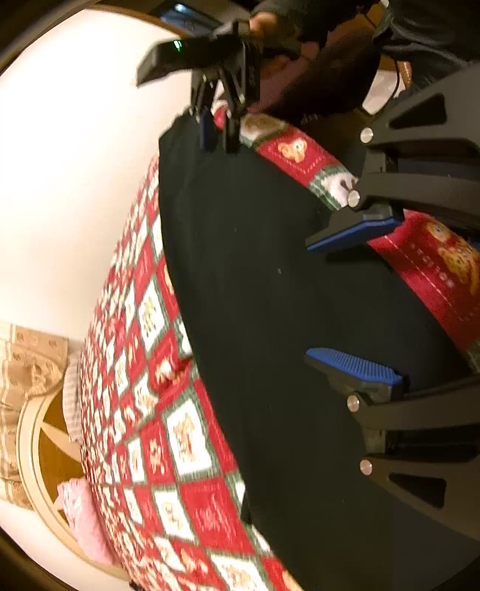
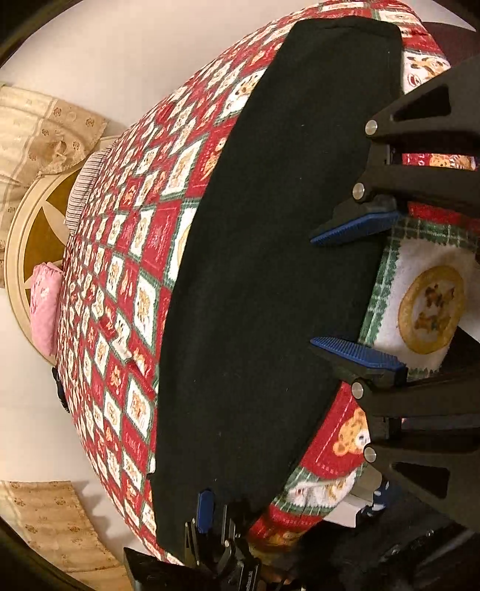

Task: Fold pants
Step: 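Lower the folded pants onto the quilt and open both grippers, then move both open grippers over the folded black pants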

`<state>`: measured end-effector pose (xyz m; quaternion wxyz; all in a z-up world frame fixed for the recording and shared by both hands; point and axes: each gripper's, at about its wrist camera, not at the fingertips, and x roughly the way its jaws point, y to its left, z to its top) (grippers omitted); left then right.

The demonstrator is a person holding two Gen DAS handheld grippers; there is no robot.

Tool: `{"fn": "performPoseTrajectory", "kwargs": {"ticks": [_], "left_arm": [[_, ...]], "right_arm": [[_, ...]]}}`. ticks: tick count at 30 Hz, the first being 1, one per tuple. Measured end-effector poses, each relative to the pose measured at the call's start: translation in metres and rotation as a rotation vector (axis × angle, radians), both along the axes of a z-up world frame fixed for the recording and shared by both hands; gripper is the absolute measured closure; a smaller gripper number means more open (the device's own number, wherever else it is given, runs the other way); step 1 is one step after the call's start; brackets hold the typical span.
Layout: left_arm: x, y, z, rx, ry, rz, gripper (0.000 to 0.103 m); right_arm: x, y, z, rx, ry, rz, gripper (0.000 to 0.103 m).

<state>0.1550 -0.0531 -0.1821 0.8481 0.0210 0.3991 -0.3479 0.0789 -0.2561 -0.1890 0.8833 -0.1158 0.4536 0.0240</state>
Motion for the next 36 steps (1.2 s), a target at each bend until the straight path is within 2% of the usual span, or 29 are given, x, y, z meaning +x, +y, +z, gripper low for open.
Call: {"fn": "performPoseTrajectory", "kwargs": {"ticks": [1,3,5,10,15,20,25,28,30,32,34,36], "left_arm": [[-0.002,0.001,0.003,0.020,-0.020,0.014,0.041],[-0.005,0.007,0.010,0.053,-0.073,0.053,0.026],[-0.005,0.014,0.015,0.094,-0.117,0.101,0.020],[0.007,0.033,0.006,0.178,-0.112,0.186,0.020],[0.013,0.051,-0.010,0.196,-0.071,0.241,0.020],[0.011,0.053,-0.014,0.193,-0.083,0.233,0.018],[0.009,0.057,-0.009,0.190,-0.097,0.241,0.017],[0.004,0.080,0.001,0.203,-0.148,0.303,0.017],[0.007,0.097,-0.002,0.214,-0.135,0.343,0.011],[0.009,0.118,-0.013,0.229,-0.097,0.394,0.011],[0.004,0.137,-0.019,0.164,-0.079,0.410,0.010],[-0.001,0.139,-0.019,0.156,-0.088,0.407,0.010]], "right_arm": [[0.000,0.004,0.003,0.004,-0.012,0.007,0.049],[0.002,0.013,0.007,0.009,-0.027,0.025,0.049],[0.007,0.027,0.009,0.019,-0.039,0.053,0.049],[0.029,0.071,0.002,0.049,-0.050,0.144,0.049],[0.039,0.104,-0.013,0.078,-0.035,0.221,0.049],[0.040,0.125,-0.035,0.106,0.021,0.268,0.049],[0.035,0.132,-0.044,0.070,0.038,0.287,0.043],[0.037,0.132,-0.040,0.067,0.064,0.307,0.043],[0.040,0.128,-0.036,0.087,0.067,0.305,0.043],[0.043,0.125,-0.039,0.103,0.073,0.291,0.043],[0.041,0.126,-0.044,0.093,0.059,0.298,0.043],[0.037,0.131,-0.043,0.054,0.037,0.309,0.042]]}}
